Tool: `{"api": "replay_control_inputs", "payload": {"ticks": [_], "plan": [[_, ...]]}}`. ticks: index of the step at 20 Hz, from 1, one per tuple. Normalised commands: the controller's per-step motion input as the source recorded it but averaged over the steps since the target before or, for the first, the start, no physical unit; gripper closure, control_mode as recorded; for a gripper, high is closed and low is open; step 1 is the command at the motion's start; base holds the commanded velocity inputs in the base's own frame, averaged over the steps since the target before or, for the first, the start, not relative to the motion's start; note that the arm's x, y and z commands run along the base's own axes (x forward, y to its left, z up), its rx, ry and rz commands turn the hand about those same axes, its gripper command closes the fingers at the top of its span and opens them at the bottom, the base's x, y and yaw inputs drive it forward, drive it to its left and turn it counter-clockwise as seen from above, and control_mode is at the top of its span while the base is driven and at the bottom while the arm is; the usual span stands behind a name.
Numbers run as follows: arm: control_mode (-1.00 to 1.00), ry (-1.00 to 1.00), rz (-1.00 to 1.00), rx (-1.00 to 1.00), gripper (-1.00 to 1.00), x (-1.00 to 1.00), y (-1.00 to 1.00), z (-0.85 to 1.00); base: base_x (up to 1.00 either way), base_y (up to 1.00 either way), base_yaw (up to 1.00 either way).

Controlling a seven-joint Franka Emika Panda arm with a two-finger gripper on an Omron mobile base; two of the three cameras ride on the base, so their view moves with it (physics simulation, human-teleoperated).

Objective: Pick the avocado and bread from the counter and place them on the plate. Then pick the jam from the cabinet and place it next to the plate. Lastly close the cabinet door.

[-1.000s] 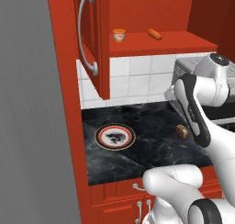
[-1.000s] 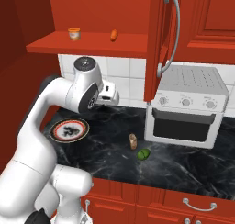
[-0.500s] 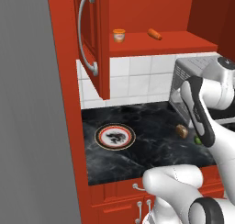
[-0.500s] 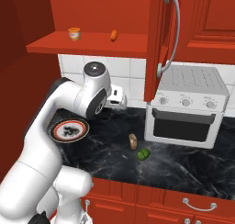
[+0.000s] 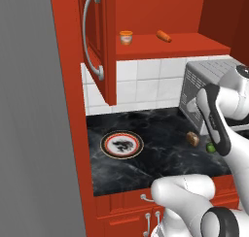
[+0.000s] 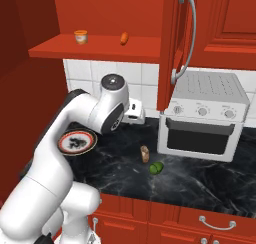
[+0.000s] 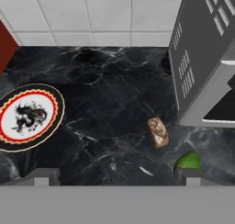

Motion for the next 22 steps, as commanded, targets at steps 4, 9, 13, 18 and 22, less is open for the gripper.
{"api": "replay_control_inputs", "payload": {"ticks": [4, 9, 13, 18, 22], "plan": [[-1.0, 0.0, -0.01, 0.0, -1.0, 0.0, -0.16, -0.23, 0.0, 0.0, 0.0], [-1.0, 0.0, 0.0, 0.0, -1.0, 0.01, -0.12, -0.25, 0.0, 0.0, 0.0], [-1.0, 0.0, 0.0, 0.0, -1.0, 0.05, -0.1, -0.26, 0.0, 0.0, 0.0], [-1.0, 0.0, 0.0, 0.0, -1.0, 0.07, -0.09, -0.22, 0.0, 0.0, 0.0], [-1.0, 0.02, 0.0, 0.0, -1.0, 0.08, -0.08, -0.21, 0.0, 0.0, 0.0]]}}
